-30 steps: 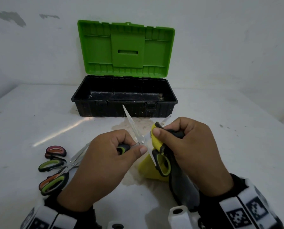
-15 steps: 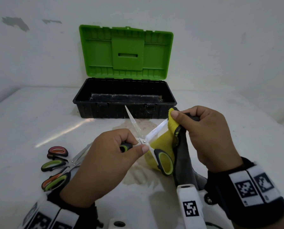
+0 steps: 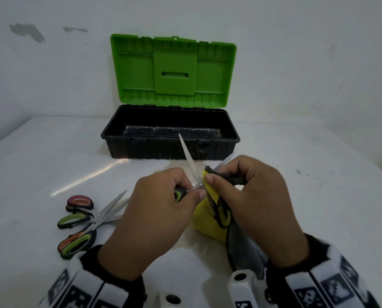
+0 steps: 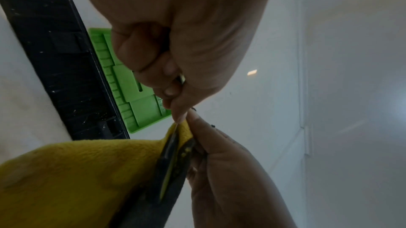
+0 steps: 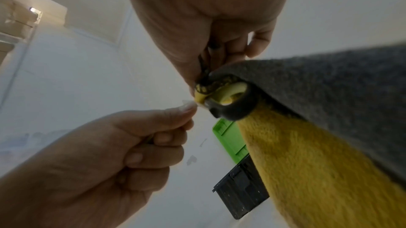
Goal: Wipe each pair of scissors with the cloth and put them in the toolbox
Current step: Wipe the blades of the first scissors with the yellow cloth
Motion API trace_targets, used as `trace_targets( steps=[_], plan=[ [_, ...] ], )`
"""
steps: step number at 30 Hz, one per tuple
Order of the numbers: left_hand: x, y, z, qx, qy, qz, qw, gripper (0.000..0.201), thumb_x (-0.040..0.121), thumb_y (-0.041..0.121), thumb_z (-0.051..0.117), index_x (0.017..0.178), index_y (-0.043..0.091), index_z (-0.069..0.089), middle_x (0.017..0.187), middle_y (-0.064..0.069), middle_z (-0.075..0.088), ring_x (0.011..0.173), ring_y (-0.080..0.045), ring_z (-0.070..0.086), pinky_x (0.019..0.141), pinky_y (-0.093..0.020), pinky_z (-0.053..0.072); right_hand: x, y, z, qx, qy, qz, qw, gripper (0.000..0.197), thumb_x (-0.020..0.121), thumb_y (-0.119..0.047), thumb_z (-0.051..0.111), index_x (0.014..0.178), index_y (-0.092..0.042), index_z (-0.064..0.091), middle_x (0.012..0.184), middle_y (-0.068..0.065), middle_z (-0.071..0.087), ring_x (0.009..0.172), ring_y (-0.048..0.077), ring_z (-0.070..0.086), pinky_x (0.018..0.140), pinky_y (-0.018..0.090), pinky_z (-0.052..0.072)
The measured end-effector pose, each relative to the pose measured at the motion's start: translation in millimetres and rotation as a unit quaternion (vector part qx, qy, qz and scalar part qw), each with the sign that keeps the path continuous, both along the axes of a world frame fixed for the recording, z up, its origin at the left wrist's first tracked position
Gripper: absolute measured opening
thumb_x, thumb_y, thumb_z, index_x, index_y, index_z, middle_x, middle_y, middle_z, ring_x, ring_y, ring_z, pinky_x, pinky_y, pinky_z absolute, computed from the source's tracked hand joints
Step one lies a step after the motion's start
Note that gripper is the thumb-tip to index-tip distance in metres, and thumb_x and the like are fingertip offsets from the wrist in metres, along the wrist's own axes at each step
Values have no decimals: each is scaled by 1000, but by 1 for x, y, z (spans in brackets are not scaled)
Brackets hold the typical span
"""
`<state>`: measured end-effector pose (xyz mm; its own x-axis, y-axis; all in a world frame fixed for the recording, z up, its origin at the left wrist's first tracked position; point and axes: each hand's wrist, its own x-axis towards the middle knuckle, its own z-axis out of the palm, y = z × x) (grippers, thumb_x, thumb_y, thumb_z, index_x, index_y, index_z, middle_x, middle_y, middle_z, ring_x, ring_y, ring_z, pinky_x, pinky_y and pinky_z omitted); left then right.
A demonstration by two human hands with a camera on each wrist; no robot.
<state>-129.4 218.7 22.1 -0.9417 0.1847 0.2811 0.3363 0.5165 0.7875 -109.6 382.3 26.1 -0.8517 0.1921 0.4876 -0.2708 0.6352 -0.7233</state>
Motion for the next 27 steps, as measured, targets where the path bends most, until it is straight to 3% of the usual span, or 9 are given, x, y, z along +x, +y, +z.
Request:
trace_targets(
  steps=[3,8,18,27],
  plan=[
    [2,0,-3,-19,37,8,999,23,81,40,74,67,27,61,62,12,59,67,3,54,57,-7,39,-4,3,0,-2,10,-35,999,14,78,-29,80,73,-28,68,68,-17,67,72,-4,64,58,4,43],
    [1,0,-4,-40,81,-1,996,19,80,38,74,69,26,64,61,14,59,78,0,56,61,-8,41,-1,-2,2,-4,-2,-13,1000,12,78,-29,80,73,-24,70,68,-14,68,71,-1,64,58,5,45],
    [3,-2,-5,-43,108,-6,993,20,80,37,75,68,26,62,56,15,55,74,-1,57,59,-10,43,-4,4,1,-17,4,-34,999,13,79,-31,79,73,-25,69,67,-14,67,70,-2,64,56,5,45],
    [5,-6,-1,-56,141,-15,988,21,79,35,76,67,26,62,53,19,50,69,3,56,58,-5,41,-5,7,6,-31,12,-30,999,15,79,-30,80,71,-24,68,65,-13,67,66,-1,64,55,5,43]
  ],
)
